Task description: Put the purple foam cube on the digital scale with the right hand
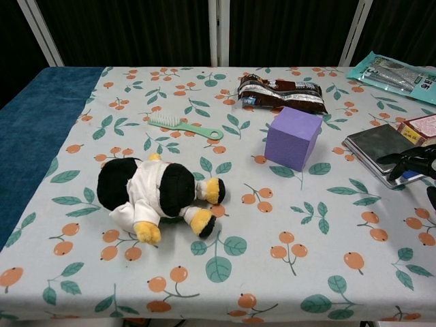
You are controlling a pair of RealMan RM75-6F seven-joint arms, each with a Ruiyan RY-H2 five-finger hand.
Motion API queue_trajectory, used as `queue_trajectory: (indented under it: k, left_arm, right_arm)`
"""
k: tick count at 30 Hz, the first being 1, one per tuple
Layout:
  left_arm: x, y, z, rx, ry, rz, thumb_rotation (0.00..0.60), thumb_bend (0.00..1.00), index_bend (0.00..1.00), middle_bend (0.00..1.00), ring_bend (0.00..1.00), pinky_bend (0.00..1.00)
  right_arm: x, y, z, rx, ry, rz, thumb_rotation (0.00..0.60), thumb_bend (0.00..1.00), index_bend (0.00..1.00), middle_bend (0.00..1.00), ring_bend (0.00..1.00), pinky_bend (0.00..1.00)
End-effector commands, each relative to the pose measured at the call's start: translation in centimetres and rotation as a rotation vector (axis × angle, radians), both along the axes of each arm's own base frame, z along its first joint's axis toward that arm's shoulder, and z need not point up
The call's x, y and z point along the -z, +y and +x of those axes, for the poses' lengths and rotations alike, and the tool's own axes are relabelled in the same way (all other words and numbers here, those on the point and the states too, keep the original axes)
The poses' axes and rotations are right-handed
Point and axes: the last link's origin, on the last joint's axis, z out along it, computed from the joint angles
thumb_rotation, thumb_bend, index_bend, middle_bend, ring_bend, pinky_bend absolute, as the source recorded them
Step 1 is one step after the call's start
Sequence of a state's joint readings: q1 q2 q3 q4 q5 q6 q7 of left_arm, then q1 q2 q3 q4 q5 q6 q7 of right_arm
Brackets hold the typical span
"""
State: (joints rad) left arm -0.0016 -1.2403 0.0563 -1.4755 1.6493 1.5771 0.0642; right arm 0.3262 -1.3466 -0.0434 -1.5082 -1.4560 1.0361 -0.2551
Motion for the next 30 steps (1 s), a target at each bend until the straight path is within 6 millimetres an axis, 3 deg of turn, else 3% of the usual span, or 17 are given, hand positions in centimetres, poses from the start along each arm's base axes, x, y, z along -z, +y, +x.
queue_trajectory:
  k: [1, 9, 12, 16, 22, 30]
  left_arm:
    - [0.0, 0.0, 0.0, 0.001, 0.0, 0.0, 0.6, 0.11, 0.06, 0.06, 0.0, 0.02]
    - [-0.1, 0.1, 0.2, 0.009, 0.0, 0.001, 0.6, 0.11, 0.06, 0.06, 0.0, 0.02]
    - [-0.1, 0.1, 0.3, 0.011, 0.0, 0.003, 0.6, 0.11, 0.06, 0.06, 0.0, 0.02]
    - [-0.2, 0.1, 0.4, 0.014, -0.001, 0.003, 0.6, 0.11, 0.06, 0.06, 0.0, 0.02]
    - [-0.3, 0.1, 0.5, 0.015, -0.002, 0.005, 0.6, 0.11, 0.06, 0.06, 0.0, 0.02]
    - [-0.8, -0.1, 0.2, -0.001, -0.005, 0.016, 0.6, 0.11, 0.06, 0.06, 0.0, 0.02]
  right_arm:
    - [-0.2, 0.0, 0.2, -0.007, -0.013, -0.013, 0.6, 0.81, 0.0, 0.21, 0.0, 0.0]
    - [-2.0, -1.0, 2.2, -0.086, -0.089, -0.085, 0.6, 0.75, 0.0, 0.19, 0.0, 0.0]
    - [-2.5, -2.3, 3.3, -0.122, -0.084, -0.107, 0.6, 0.63, 0.0, 0.11, 0.0, 0.0]
    - [-2.4, -4.7, 5.0, -0.172, -0.018, -0.123, 0.6, 0.35, 0.0, 0.0, 0.0, 0.0]
    - [-0.2, -8.8, 9.0, -0.238, 0.059, -0.088, 0.6, 0.16, 0.0, 0.0, 0.0, 0.0]
    - [3.8, -12.2, 13.1, -0.295, 0.129, -0.024, 0.6, 0.11, 0.0, 0.0, 0.0, 0.0]
